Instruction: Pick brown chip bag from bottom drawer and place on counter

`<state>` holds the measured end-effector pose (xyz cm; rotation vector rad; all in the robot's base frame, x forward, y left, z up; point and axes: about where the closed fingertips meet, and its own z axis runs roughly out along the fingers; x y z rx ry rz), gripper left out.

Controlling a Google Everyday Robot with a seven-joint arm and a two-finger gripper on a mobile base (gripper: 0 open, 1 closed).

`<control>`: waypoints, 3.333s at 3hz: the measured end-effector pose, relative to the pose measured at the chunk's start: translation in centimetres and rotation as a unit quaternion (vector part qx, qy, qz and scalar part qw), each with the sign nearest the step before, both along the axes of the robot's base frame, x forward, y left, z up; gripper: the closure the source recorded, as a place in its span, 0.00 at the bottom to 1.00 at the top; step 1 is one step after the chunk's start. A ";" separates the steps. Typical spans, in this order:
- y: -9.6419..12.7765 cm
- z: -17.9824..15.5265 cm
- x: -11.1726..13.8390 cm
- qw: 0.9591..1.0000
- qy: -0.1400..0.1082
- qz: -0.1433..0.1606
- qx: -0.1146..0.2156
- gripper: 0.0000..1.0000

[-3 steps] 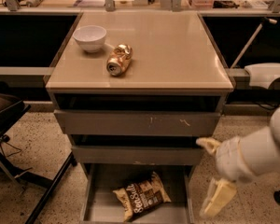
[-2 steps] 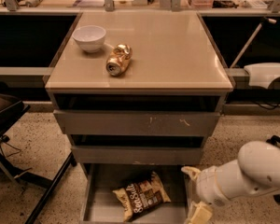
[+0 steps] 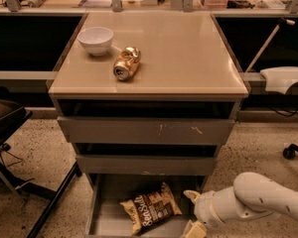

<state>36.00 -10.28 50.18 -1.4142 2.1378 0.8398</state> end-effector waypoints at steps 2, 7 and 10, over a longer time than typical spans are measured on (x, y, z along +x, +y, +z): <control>-0.3 -1.0 4.1 0.992 -0.042 -0.111 0.044 0.00; 6.7 -12.9 9.5 0.959 -0.003 -0.263 0.106 0.00; 10.4 -23.3 9.6 0.920 0.064 -0.371 0.105 0.00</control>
Offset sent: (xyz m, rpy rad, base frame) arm 0.1230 -0.0322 -0.0388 0.1664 -0.2537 -0.5845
